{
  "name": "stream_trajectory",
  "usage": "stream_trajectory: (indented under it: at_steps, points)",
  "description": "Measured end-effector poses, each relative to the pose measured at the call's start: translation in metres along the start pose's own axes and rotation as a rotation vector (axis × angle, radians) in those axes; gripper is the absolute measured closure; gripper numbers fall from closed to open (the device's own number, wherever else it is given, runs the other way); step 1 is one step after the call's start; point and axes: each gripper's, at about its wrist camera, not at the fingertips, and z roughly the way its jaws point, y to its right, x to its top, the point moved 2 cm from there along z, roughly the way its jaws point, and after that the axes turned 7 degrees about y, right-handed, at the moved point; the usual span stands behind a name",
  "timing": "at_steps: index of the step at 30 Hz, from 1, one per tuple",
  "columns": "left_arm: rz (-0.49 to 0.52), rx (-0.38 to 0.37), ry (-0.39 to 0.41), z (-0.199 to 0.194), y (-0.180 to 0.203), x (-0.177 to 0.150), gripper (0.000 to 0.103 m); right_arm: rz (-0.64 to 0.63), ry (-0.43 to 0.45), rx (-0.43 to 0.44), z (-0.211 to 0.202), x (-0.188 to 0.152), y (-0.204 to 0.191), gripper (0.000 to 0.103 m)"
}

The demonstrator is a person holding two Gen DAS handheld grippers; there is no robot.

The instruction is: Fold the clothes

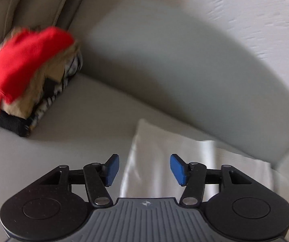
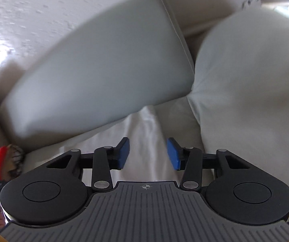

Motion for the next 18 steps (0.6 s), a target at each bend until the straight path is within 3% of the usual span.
stream_trajectory:
  at_steps: [7, 10, 12, 15, 16, 18]
  points:
    - [0.016, -0.051, -0.020, 0.074, -0.001, 0.015, 0.055, 0.084, -0.006, 0.047, 0.077, 0.007, 0.032, 0.061]
    - [0.038, -0.080, -0.033, 0.094, 0.005, 0.019, 0.068, 0.094, -0.014, 0.089, 0.103, 0.008, 0.033, 0.061]
    - [0.080, -0.080, -0.053, 0.104, 0.012, 0.019, 0.085, 0.068, -0.024, 0.122, 0.115, 0.006, 0.028, 0.067]
    - [0.135, -0.067, -0.033, 0.107, 0.022, 0.018, 0.097, -0.027, -0.008, 0.117, 0.127, 0.002, 0.014, 0.076]
    - [0.147, -0.057, -0.026, 0.106, 0.024, 0.017, 0.100, -0.057, -0.004, 0.104, 0.129, 0.001, 0.009, 0.098]
    - [0.175, -0.028, 0.000, 0.104, 0.028, 0.016, 0.101, -0.111, 0.034, 0.064, 0.128, -0.001, 0.000, 0.100]
